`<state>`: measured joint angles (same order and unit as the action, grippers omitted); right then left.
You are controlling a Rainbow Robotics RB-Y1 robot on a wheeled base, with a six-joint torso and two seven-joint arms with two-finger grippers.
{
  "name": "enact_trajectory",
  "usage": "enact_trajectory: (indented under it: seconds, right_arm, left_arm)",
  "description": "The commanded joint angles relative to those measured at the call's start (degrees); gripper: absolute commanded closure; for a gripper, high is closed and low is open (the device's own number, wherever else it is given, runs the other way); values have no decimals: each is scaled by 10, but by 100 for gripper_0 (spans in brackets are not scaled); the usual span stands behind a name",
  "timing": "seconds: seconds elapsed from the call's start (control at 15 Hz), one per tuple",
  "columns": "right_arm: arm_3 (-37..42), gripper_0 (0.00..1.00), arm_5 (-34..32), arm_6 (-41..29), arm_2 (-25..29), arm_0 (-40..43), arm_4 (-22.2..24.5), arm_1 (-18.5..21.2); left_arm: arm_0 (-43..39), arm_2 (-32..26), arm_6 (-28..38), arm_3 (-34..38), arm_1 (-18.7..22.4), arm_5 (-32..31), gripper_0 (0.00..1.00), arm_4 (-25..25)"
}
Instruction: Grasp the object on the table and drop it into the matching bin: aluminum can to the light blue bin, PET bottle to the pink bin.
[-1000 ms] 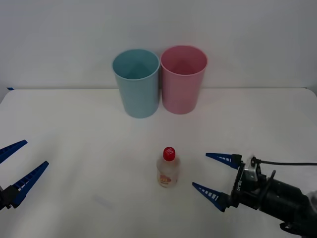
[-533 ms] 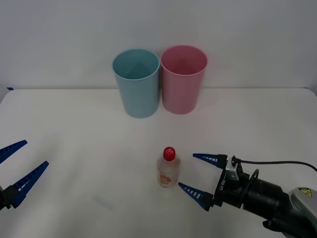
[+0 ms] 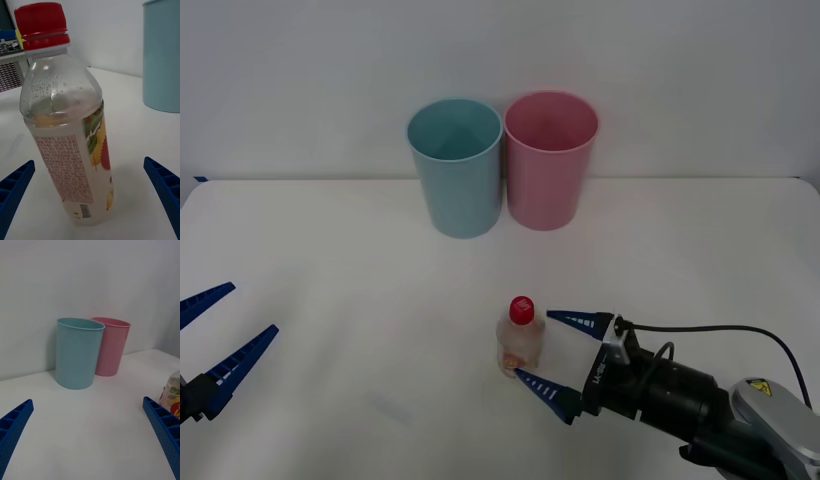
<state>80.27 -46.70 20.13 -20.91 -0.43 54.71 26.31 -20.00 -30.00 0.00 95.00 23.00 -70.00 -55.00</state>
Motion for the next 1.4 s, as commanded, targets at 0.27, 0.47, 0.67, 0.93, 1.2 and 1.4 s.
enact_trajectory:
  seconds: [0.27, 0.47, 0.67, 0.93, 1.2, 1.4]
  right_arm:
    - [1, 0, 48, 9, -43, -19, -6, -13]
    - [1, 0, 64, 10, -56, -25, -7, -20]
    - [1, 0, 73, 13, -59, -26, -7, -21]
    - [0, 100, 79, 16, -65, -26, -15, -21]
    - [1, 100, 79, 17, -65, -26, -18, -22]
    - [1, 100, 78, 17, -62, -28, -19, -21]
  left_arm:
    - [0, 0, 0, 0, 0, 0, 0, 0]
    - [0, 0, 0, 0, 0, 0, 0, 0]
    - [0, 0, 0, 0, 0, 0, 0, 0]
    - [0, 0, 0, 0, 0, 0, 0, 0]
    - [0, 0, 0, 0, 0, 0, 0, 0]
    - [0, 0, 0, 0, 0, 0, 0, 0]
